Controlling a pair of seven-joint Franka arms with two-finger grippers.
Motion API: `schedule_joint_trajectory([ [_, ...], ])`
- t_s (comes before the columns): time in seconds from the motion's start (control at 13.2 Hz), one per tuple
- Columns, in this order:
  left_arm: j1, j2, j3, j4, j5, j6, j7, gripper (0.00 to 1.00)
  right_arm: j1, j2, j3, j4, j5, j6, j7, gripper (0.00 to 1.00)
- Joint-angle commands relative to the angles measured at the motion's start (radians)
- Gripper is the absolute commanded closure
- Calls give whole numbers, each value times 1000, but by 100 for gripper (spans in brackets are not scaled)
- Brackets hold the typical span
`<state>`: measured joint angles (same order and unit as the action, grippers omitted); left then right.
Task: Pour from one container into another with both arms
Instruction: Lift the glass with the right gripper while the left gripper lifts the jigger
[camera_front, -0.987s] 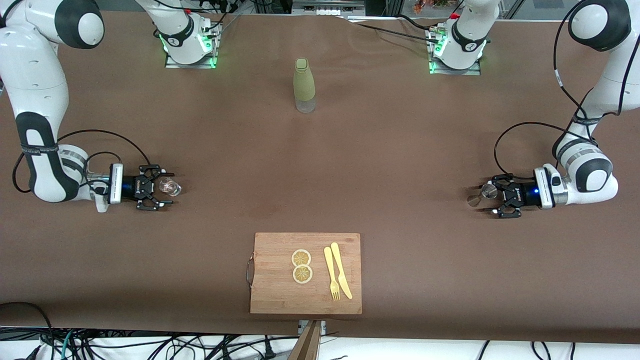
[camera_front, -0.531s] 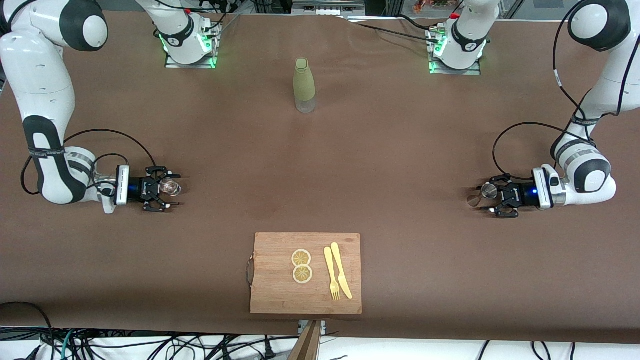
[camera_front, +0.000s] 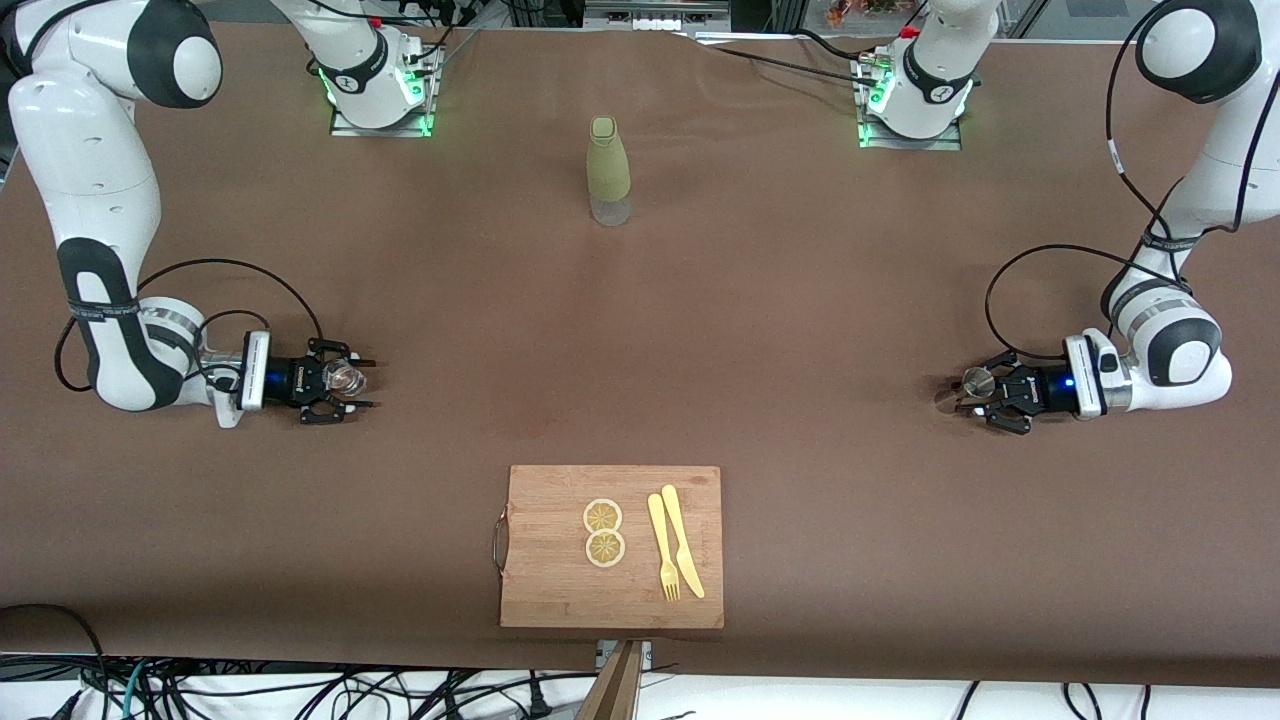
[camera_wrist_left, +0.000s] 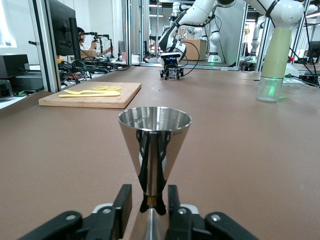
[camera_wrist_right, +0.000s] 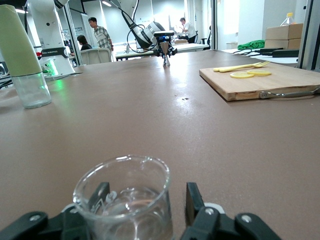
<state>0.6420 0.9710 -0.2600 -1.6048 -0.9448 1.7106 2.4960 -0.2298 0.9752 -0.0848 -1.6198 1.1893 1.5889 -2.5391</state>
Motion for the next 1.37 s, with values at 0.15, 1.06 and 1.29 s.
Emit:
schedule_joint_trajectory([
  [0.15,8,14,-1,16,-23,-17,37,97,3,10,2,9,20,-7,-18,72],
  [1.06,73,-26,-70,45,37,-20,-52,100,35,-3,98,162,109,78,248,71],
  [1.29,71,-31,-102,43,41,-14,-89,100,58,-3,126,198,112,130,315,71],
])
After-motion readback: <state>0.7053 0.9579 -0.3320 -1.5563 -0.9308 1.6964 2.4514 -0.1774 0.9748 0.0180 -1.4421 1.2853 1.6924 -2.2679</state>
